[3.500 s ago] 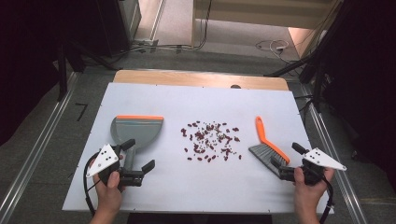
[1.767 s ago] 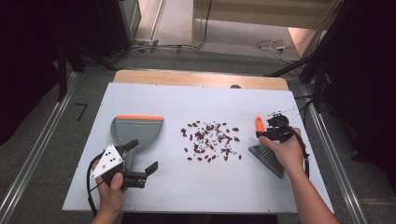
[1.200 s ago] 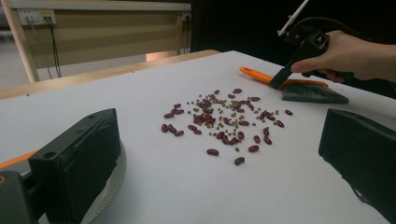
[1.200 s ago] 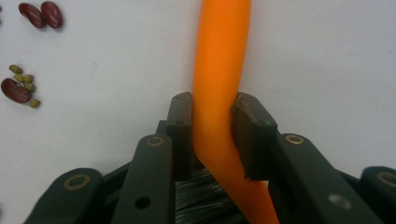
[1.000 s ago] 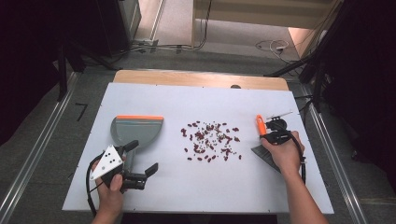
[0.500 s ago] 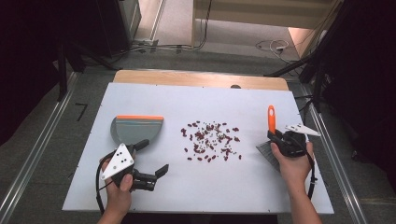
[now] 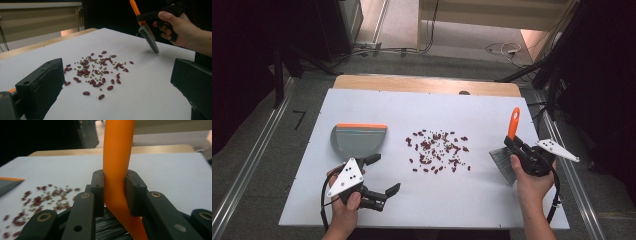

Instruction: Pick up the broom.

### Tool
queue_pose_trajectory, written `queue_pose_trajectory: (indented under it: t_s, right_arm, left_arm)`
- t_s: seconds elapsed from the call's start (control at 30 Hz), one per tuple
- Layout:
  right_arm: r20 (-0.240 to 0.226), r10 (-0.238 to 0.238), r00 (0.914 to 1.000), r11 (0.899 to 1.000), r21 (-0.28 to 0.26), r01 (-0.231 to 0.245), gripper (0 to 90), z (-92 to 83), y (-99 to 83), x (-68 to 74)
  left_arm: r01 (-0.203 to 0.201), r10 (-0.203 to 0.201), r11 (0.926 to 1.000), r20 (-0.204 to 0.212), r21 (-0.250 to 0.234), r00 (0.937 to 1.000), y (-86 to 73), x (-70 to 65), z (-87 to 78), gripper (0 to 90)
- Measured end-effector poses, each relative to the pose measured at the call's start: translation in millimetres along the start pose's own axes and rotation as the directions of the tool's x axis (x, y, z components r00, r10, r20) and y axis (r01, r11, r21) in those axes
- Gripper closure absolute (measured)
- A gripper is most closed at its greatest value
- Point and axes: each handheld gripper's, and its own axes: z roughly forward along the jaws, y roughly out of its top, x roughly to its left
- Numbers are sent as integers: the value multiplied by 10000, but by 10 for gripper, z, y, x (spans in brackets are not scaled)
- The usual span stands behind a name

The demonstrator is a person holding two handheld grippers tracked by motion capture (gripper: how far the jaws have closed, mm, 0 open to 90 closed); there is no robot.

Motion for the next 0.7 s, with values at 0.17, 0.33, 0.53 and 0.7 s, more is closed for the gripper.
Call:
queue_pose_trajectory:
  t_s: [0.17,0.33,0.53,0.7]
  right_arm:
    - [-583,-212,9981,9989,-435,186,693,-65,77,188]
    - [-1114,-549,9923,9961,-754,467,693,-114,144,436]
    - [-1869,-853,9787,9938,-866,701,693,-115,153,753]
    - [-2542,-1145,9604,9915,-888,947,693,-107,137,1038]
  left_arm:
    - [-52,53,10000,86,-8,9999,16,-46,-2,2]
    - [230,-227,9997,361,-60,9991,56,-83,23,2]
    - [687,-674,9975,725,-152,9951,61,-143,70,2]
    - [777,-775,9970,916,15,9928,75,-207,127,3]
